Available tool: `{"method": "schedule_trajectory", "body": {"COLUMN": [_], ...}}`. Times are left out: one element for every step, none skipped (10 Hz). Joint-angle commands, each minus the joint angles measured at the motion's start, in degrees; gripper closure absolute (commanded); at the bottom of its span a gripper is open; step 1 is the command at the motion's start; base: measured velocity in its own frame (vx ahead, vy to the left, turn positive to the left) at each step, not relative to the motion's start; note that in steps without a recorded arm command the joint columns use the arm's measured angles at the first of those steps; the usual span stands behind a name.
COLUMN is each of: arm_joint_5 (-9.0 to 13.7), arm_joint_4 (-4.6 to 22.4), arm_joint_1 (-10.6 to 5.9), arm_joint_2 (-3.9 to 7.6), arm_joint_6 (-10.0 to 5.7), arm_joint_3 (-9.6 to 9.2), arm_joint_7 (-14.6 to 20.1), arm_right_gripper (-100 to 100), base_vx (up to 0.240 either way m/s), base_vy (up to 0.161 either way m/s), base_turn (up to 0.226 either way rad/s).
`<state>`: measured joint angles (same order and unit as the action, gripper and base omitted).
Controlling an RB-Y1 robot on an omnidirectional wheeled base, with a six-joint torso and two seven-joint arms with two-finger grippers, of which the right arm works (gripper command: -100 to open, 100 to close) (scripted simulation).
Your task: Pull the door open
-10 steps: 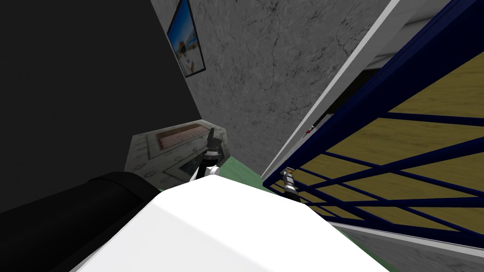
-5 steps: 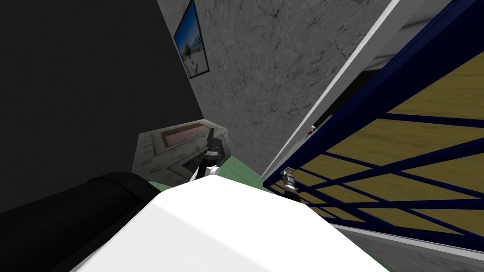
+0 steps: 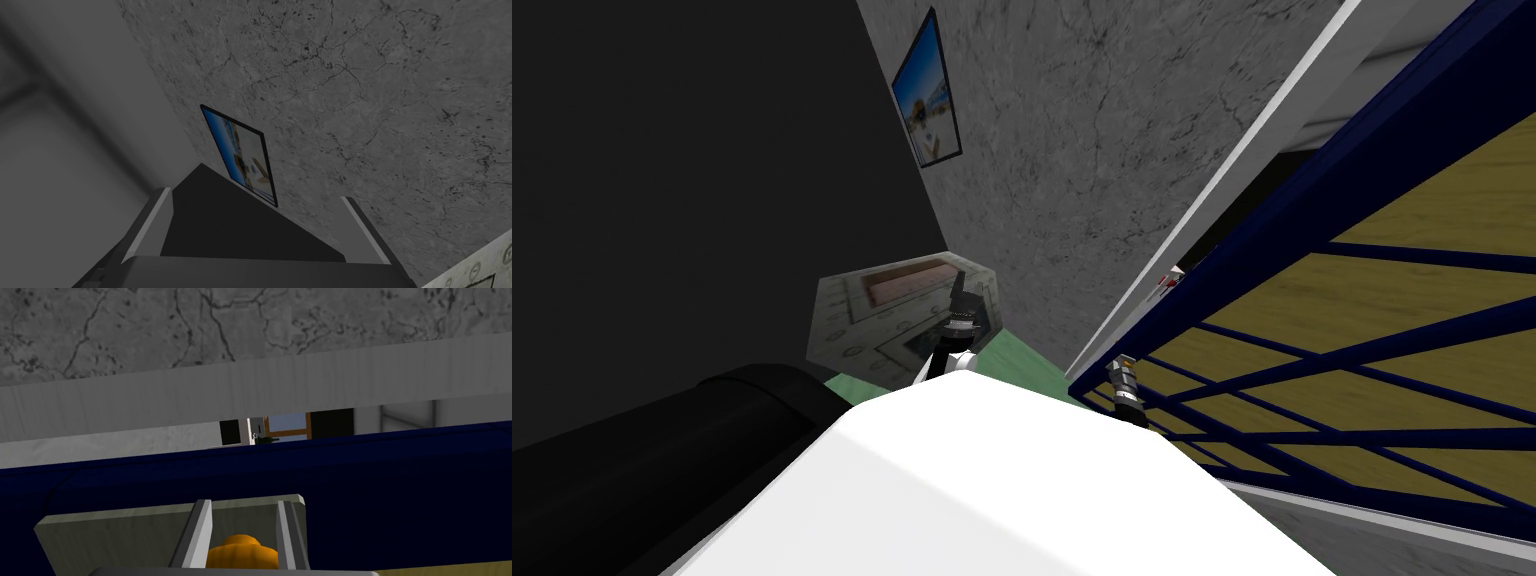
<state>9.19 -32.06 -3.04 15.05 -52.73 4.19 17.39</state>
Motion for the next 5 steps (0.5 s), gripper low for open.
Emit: {"method": "schedule_trajectory", "body": {"arm_joint_5": [0.9, 1.7, 1.7, 2.5, 2.5], "arm_joint_4": [0.0, -0.1, -0.1, -0.2, -0.2], "arm_joint_1": [0.39, 0.41, 0.41, 0.43, 0.43], "arm_joint_2": [0.52, 0.62, 0.62, 0.73, 0.73], "arm_joint_6": [-0.10, -0.05, -0.05, 0.00, 0.00], "arm_joint_3": [0.42, -0.10, -0.10, -0.61, -0.61], "arm_joint_7": [1.9, 4.1, 4.3, 6.6, 6.7], "arm_right_gripper": [100, 100, 100, 100, 100], "base_vx": [-0.029, -0.034, -0.026, -0.028, -0.025], "base_vy": [-0.021, -0.014, -0.010, -0.020, -0.004], "base_turn": [0.019, 0.049, 0.024, 0.047, 0.020]}}
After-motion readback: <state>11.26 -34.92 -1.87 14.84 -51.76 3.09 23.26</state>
